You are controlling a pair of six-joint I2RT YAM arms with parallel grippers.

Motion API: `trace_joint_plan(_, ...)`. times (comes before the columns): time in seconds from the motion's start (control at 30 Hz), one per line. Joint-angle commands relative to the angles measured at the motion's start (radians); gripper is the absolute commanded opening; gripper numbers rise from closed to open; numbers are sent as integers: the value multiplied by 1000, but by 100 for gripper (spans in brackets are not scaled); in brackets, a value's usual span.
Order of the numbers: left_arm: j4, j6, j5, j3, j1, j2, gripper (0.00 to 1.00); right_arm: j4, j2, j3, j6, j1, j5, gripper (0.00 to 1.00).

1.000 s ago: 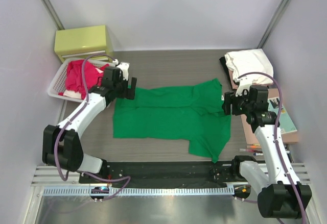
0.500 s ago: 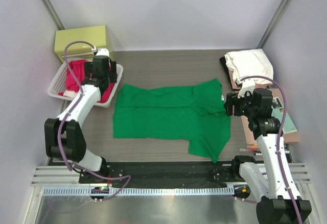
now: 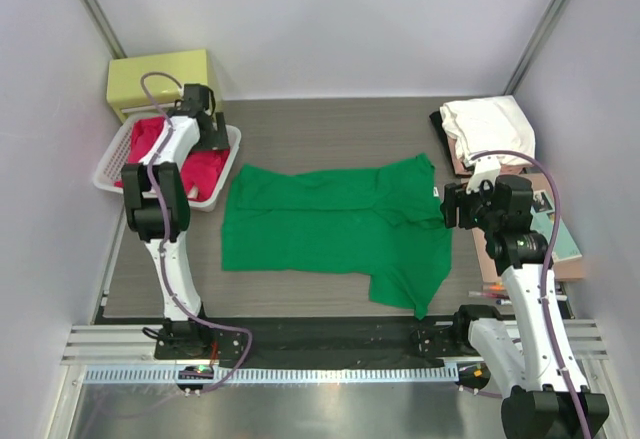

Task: Fold and stack the t-shirts

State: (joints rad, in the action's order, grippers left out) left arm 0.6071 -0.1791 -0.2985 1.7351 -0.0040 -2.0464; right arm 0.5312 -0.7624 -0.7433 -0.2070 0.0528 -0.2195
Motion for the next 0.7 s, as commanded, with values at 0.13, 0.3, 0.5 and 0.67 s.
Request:
trace_joint_plan(0.13,223,-91,220,35,70,-153,95,-46,18,7,0,-1,37,68)
trace_joint_plan(0.3,206,-57,242,-43,70,-133,95,-54,-3,7,1,-1,25,68)
trace_joint_plan(0.5,198,-33,260,-75,15,-141,91,-56,-14,12,-5,-1,25,68)
trace_joint_plan(0.67,137,46,239,-106,-152,-78,91,-54,-17,13,-5,-1,16,68)
